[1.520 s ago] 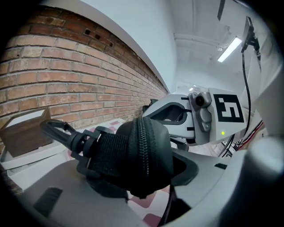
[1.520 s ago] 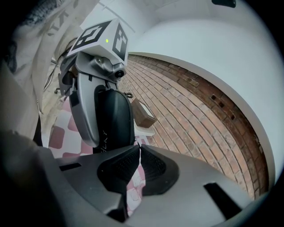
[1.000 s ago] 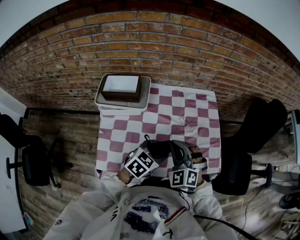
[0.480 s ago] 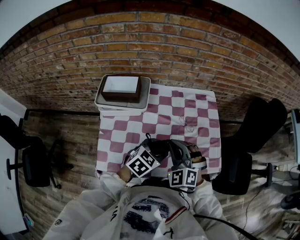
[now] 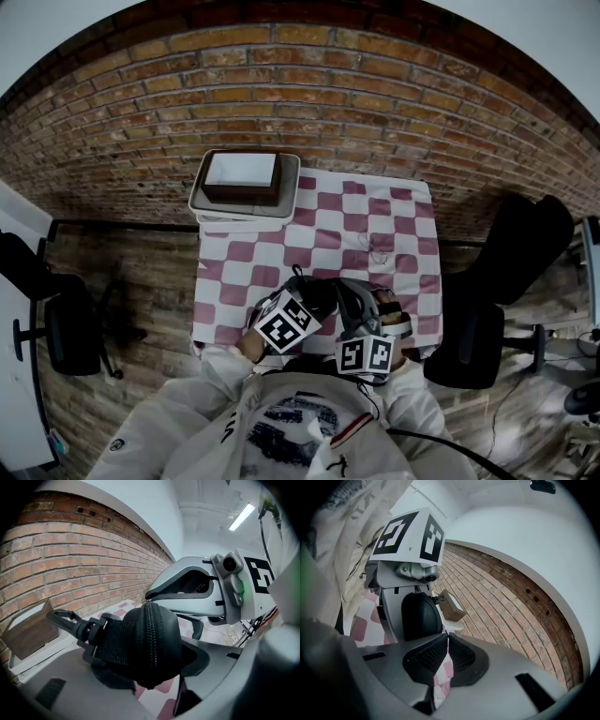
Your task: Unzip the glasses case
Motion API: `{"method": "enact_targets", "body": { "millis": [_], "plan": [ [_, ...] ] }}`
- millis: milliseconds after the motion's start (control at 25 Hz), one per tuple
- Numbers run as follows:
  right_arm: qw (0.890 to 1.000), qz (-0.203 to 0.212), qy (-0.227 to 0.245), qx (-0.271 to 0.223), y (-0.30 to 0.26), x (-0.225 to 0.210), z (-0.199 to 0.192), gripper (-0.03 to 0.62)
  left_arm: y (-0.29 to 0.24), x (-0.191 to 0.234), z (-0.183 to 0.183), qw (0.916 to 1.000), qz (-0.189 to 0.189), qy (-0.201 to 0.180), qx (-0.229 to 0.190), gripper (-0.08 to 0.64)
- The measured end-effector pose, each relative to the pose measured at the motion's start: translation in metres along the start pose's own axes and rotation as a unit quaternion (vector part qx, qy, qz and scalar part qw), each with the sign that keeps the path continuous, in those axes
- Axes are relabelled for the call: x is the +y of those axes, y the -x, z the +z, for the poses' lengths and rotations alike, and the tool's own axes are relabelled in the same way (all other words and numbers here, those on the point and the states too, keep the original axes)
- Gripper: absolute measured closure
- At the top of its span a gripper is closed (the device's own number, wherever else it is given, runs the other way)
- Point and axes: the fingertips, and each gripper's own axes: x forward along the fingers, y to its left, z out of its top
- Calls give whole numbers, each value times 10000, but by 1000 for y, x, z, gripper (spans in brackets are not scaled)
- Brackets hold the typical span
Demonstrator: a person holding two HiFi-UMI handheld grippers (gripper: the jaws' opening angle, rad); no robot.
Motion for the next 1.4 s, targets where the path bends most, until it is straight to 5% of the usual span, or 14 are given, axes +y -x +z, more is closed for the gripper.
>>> {"method": "enact_targets", "body": {
  "millis": [520, 1040, 1240, 1400],
  "plan": [
    [10000, 40, -86, -24, 1, 1, 1, 575, -2, 0, 0, 9999, -36, -100, 34, 318],
    [9932, 501, -993, -351, 1, -5, -1, 574, -2, 15, -7, 9991, 137, -365, 192, 315],
    [9767, 1018, -1777, -649, 8, -10, 3, 568, -1, 20, -7, 9987, 171, -445, 188, 314],
    [9643, 1541, -2007, -778, 11, -5, 5, 473, 1, 18, -4, 9982, 137, -569, 159, 314]
  ]
}}
